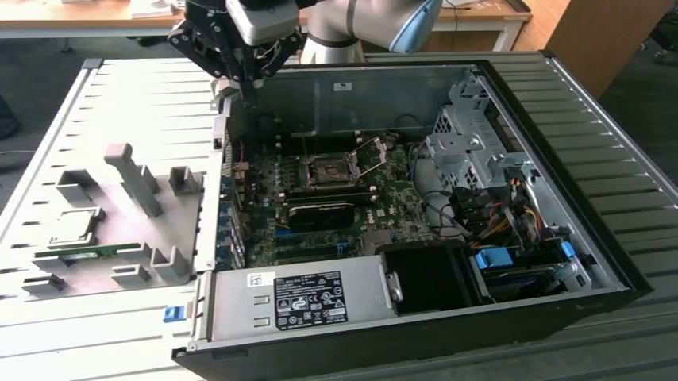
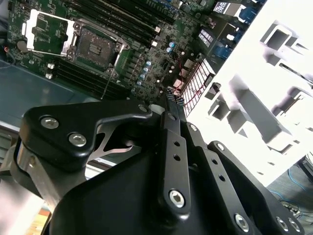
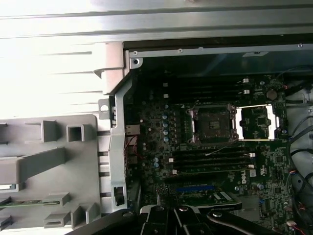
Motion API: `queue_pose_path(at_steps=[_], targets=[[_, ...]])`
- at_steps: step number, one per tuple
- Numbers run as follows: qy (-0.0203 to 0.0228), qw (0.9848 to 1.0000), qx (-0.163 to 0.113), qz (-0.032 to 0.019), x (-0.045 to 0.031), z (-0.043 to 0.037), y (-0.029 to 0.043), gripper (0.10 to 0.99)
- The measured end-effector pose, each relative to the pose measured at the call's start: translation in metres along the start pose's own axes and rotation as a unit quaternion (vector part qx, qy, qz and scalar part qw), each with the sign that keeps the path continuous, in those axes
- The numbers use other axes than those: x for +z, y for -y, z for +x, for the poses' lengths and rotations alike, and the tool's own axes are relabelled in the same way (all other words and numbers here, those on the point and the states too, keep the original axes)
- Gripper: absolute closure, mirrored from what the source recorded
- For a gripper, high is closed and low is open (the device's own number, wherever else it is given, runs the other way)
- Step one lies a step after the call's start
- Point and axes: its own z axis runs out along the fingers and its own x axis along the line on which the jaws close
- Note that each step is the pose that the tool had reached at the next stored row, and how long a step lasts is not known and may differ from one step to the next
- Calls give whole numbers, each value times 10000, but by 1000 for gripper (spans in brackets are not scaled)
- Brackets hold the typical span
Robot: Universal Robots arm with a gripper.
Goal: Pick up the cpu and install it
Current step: 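Reach for the cpu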
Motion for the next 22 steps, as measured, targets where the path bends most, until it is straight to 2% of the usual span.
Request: queue_pose_path(at_steps=[22], targets=[[0,10000,0,0,4,111,9,980]])
